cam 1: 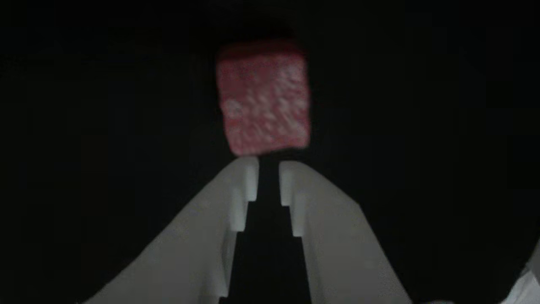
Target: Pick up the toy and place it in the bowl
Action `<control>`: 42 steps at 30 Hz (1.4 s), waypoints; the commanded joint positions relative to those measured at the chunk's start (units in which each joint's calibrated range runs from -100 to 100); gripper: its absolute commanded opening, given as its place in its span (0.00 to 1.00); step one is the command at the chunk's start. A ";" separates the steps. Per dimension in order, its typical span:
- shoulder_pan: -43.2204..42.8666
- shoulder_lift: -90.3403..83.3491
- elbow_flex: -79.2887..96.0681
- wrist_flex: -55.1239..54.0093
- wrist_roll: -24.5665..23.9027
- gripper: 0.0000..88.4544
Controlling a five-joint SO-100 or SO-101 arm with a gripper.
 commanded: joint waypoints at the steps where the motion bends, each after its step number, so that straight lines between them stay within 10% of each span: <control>1: 0.47 3.56 -5.91 0.16 -0.05 0.03; 14: 0.47 4.22 -6.18 0.16 0.00 0.03; 24: 0.39 4.31 -5.64 4.14 -0.05 0.47; 42: 0.30 4.47 -5.37 9.65 -0.05 0.47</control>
